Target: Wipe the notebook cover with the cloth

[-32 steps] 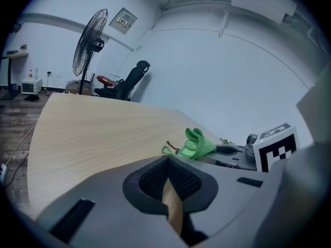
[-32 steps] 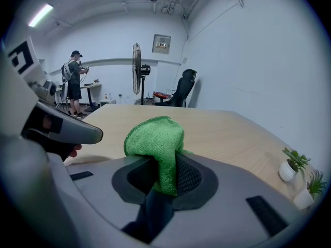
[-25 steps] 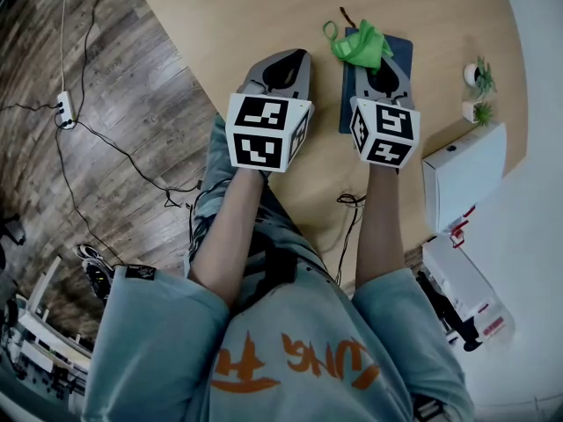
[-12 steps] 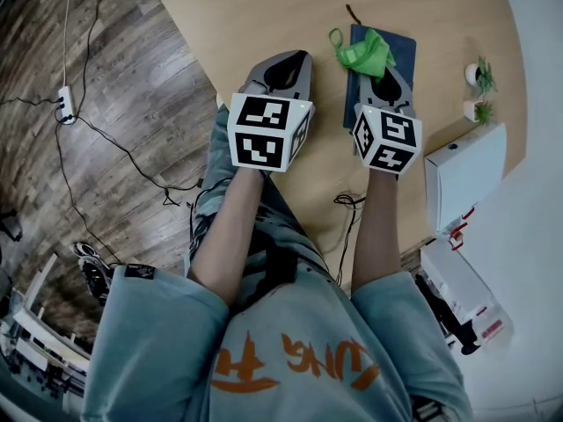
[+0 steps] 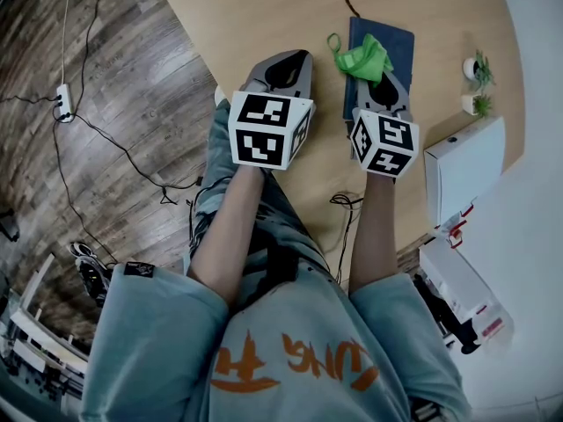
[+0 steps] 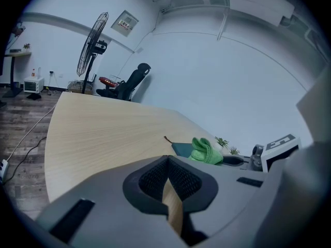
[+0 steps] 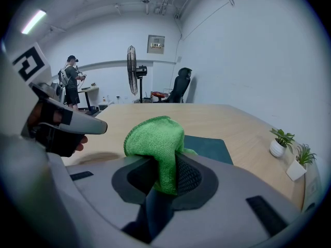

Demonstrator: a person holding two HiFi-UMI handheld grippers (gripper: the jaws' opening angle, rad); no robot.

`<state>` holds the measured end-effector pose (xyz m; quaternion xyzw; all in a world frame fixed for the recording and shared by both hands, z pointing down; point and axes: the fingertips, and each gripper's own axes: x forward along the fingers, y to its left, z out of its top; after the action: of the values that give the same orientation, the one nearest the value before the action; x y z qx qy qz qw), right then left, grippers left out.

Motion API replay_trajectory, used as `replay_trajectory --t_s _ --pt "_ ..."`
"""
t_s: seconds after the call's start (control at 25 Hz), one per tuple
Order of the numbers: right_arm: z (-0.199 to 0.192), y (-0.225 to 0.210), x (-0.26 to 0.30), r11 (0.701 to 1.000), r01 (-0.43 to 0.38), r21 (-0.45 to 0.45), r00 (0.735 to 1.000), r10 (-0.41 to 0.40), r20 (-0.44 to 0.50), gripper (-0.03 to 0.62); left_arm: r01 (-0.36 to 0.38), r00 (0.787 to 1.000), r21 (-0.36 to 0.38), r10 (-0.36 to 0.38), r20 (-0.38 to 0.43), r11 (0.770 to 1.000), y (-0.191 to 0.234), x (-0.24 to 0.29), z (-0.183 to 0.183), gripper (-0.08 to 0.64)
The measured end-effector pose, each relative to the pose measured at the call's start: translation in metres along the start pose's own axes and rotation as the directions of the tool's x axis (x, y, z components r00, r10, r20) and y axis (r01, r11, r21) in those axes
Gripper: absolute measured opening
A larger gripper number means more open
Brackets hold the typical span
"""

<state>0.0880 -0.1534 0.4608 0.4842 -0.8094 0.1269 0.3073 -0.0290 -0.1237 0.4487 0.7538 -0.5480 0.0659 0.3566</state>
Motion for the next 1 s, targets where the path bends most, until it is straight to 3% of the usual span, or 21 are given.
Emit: replay_trajectory --t_s 1.0 --pt "-0.038 0.017 -0.049 1.000 -0.018 0.018 1.000 0.018 -0.006 0.064 0.017 1.000 0.006 -0.017 0.013 1.000 -0.031 -0.023 -0.028 0.015"
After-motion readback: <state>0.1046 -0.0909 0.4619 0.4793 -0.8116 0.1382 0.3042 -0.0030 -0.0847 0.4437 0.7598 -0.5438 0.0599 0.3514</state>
